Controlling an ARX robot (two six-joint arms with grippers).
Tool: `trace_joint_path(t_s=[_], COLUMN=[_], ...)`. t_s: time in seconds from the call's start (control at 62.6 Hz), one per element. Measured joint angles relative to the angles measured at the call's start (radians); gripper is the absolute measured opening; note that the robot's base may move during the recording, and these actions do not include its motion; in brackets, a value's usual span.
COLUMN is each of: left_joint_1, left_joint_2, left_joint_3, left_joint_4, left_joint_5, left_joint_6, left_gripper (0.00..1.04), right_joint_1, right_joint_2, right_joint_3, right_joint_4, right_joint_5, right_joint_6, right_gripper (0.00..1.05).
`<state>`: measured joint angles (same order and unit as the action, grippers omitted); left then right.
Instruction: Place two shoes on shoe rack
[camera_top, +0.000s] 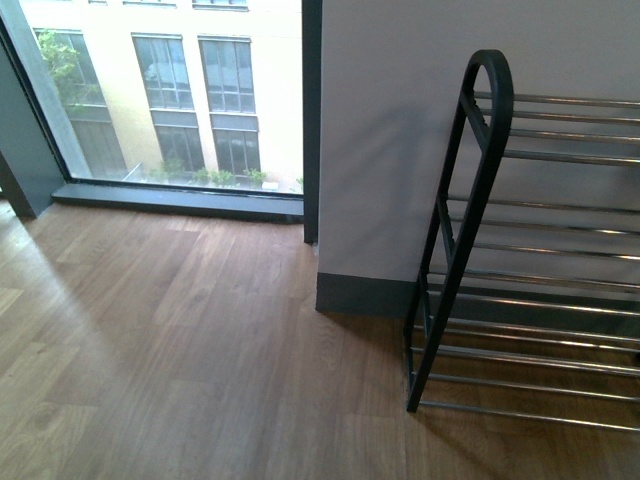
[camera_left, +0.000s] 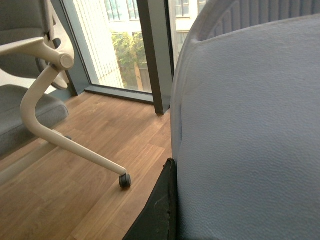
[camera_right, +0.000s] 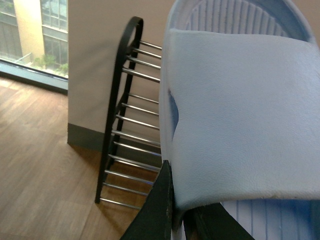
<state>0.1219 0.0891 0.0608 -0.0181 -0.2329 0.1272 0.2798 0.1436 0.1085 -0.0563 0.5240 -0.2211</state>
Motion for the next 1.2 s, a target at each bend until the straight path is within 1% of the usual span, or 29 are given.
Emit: trace_joint_path(t_s=[1.199], left_joint_1=[0.000], left_joint_2=[-0.001], left_joint_3=[0.000], left_joint_4=[0.000], left_joint_5=[-0.002], left_joint_6=[0.000], left_gripper=[0.02], right_joint_1=[0.000], right_joint_2=[0.000], right_joint_3=[0.000], right_joint_4=[0.000], right_joint_5=[-0.003], right_joint_6=[0.000], right_gripper=[0.02])
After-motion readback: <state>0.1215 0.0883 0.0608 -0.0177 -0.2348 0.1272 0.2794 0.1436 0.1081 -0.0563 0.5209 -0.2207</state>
